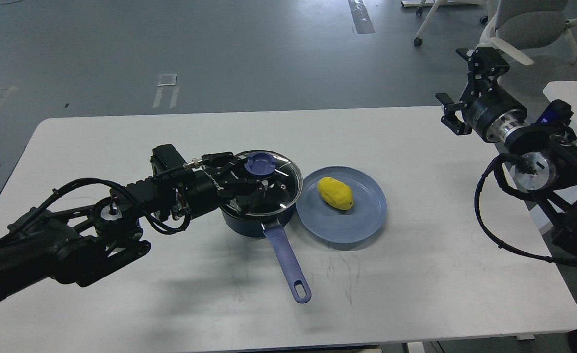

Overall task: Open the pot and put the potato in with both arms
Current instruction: 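Lift the glass lid off the saucepan with the left gripper, then lower the lid onto the table beside the saucepan, left gripper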

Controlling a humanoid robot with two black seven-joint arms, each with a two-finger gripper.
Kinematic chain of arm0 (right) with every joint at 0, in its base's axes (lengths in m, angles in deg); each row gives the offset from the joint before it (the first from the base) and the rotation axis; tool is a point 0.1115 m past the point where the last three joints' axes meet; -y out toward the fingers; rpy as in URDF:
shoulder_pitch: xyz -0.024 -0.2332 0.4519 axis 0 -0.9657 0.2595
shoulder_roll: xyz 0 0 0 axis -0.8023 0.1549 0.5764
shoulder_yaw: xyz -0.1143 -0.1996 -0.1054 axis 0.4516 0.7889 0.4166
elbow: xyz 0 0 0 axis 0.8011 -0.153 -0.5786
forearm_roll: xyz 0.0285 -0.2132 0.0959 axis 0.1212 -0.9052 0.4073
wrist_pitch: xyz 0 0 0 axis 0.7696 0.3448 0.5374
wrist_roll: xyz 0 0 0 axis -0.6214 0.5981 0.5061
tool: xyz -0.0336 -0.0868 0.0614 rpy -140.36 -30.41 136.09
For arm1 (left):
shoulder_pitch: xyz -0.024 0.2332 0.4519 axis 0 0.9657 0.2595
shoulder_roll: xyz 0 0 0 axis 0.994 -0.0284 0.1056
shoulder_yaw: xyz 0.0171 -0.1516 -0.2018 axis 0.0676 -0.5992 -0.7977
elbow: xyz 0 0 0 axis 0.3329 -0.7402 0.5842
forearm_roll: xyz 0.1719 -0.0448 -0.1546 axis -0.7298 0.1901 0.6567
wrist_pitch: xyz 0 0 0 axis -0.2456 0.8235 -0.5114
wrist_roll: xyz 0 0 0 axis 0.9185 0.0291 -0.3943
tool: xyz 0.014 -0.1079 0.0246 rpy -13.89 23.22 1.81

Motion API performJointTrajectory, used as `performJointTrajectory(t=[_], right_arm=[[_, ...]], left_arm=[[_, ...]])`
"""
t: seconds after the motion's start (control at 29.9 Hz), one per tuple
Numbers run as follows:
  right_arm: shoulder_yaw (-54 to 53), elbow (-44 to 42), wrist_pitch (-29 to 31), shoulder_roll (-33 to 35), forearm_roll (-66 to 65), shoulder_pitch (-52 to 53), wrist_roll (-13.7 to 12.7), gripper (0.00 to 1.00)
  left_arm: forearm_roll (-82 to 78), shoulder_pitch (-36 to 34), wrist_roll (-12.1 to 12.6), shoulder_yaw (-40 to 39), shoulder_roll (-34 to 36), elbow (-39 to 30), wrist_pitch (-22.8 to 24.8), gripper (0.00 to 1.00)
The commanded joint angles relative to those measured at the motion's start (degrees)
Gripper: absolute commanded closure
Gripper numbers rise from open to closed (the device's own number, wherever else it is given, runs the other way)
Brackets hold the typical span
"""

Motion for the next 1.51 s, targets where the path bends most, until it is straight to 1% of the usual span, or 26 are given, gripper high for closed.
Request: performJointTrajectory(t=[0.0, 0.07, 0.2, 0.27, 0.3, 0.4, 0.47, 0.5, 0.64, 0.74, 0.8, 0.87, 0.94, 1.04, 1.14, 1.3, 1.47], right_arm=[[0.00, 0.10, 0.00, 0.09, 0.00, 0.00, 0.00, 0.00], [-0.09, 0.10, 0.09, 0.26, 0.09, 0.09, 0.00, 0.00], [-0.18, 0.36, 0.18, 0.61, 0.09, 0.09, 0.00, 0.00], [-0.09, 0.36, 0.18, 0.70, 0.09, 0.27, 0.00, 0.00], [-0.09, 0.36, 0.18, 0.70, 0.09, 0.27, 0.00, 0.00], [-0.09, 0.36, 0.18, 0.70, 0.09, 0.27, 0.00, 0.00], [0.09, 0.36, 0.18, 0.61, 0.09, 0.27, 0.08, 0.00], [0.17, 0.36, 0.18, 0.61, 0.09, 0.18, 0.08, 0.00], [0.52, 0.36, 0.18, 0.44, 0.00, 0.09, 0.08, 0.00], [1.05, 0.36, 0.18, 0.35, 0.00, 0.09, 0.17, 0.00], [1.05, 0.27, 0.18, 0.26, 0.00, 0.09, 0.26, 0.00], [1.14, 0.27, 0.18, 0.26, 0.00, 0.00, 0.35, 0.00], [1.14, 0.27, 0.09, 0.17, 0.00, -0.17, 0.44, 0.00], [1.75, 0.27, 0.09, 0.17, 0.00, -0.70, 0.44, 0.00], [2.11, 0.27, 0.09, 0.35, 0.00, -0.70, 0.52, 0.00], [2.11, 0.36, 0.00, 0.61, 0.00, -0.61, 0.61, 0.00], [2.20, 0.36, 0.00, 0.70, 0.00, -0.79, 0.61, 0.00]], left_arm=[[0.50, -0.28, -0.54, -0.66, 1.59, -3.90, -0.07, 0.79], [1.63, -1.06, -0.54, -1.01, 2.90, -6.70, -0.34, 0.79], [5.41, -3.26, -0.63, -1.10, 4.14, -7.60, -1.39, 0.85], [5.94, -4.67, -0.71, -1.01, 5.89, -7.51, -3.67, 0.90], [5.95, -4.93, -0.89, -1.01, 6.42, -7.51, -4.37, 0.91], [6.03, -5.72, -2.38, -1.01, 8.70, -7.51, -6.84, 0.94], [6.30, -5.82, -3.61, -1.01, 11.51, -7.07, -10.34, 0.95], [6.38, -5.73, -3.70, -1.01, 12.22, -6.98, -10.94, 0.95], [8.49, -4.76, -4.93, -0.05, 16.52, -6.72, -10.94, 0.95], [9.02, -1.44, -5.46, -0.22, 19.86, -6.02, -10.94, 0.95], [9.90, -0.11, -5.64, -0.13, 20.57, -5.49, -10.94, 0.95], [11.39, 2.00, -5.99, -0.13, 21.01, -4.43, -10.94, 0.95], [12.27, 6.20, -6.16, -0.13, 21.19, -1.98, -10.94, 0.95], [12.27, 9.12, -6.83, -0.13, 21.19, -0.30, -10.94, 0.95], [12.88, 11.93, -6.83, -0.13, 20.40, 2.32, -10.94, 0.95], [15.43, 14.83, -6.83, -0.04, 18.48, 7.86, -10.94, 0.95], [16.05, 15.28, -6.83, -0.04, 15.57, 9.19, -10.94, 0.93]])
